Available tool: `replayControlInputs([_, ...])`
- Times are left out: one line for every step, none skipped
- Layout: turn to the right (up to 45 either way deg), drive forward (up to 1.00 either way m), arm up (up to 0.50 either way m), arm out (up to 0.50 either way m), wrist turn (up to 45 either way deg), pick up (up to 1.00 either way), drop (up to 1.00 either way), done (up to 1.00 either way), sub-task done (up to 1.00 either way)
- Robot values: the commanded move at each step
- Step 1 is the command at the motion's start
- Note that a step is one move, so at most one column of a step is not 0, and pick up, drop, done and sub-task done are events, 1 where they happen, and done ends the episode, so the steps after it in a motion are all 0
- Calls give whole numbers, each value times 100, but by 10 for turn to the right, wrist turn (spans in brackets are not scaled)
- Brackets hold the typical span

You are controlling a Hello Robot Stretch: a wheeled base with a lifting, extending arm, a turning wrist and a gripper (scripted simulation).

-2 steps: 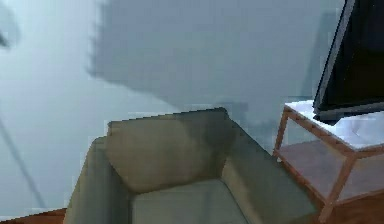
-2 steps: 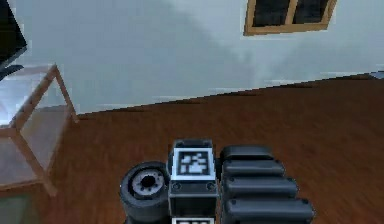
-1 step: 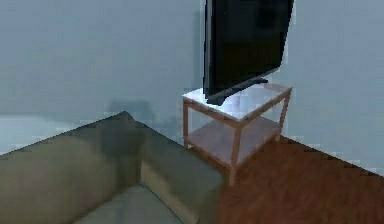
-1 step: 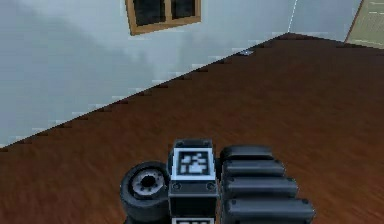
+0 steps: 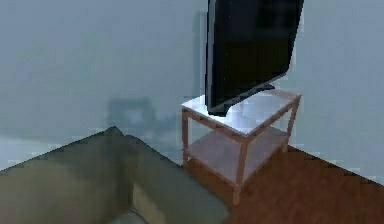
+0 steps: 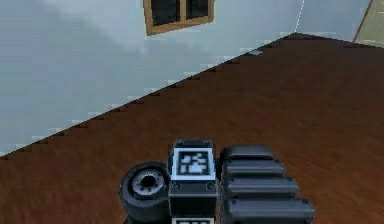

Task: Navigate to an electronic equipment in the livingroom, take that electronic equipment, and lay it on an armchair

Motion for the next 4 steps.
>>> replayControlInputs([450,0,0,0,0,0,0,0,0])
replayControlInputs([450,0,0,0,0,0,0,0,0])
replayControlInputs([420,0,0,0,0,0,0,0,0])
replayControlInputs([0,15,0,0,0,0,0,0,0])
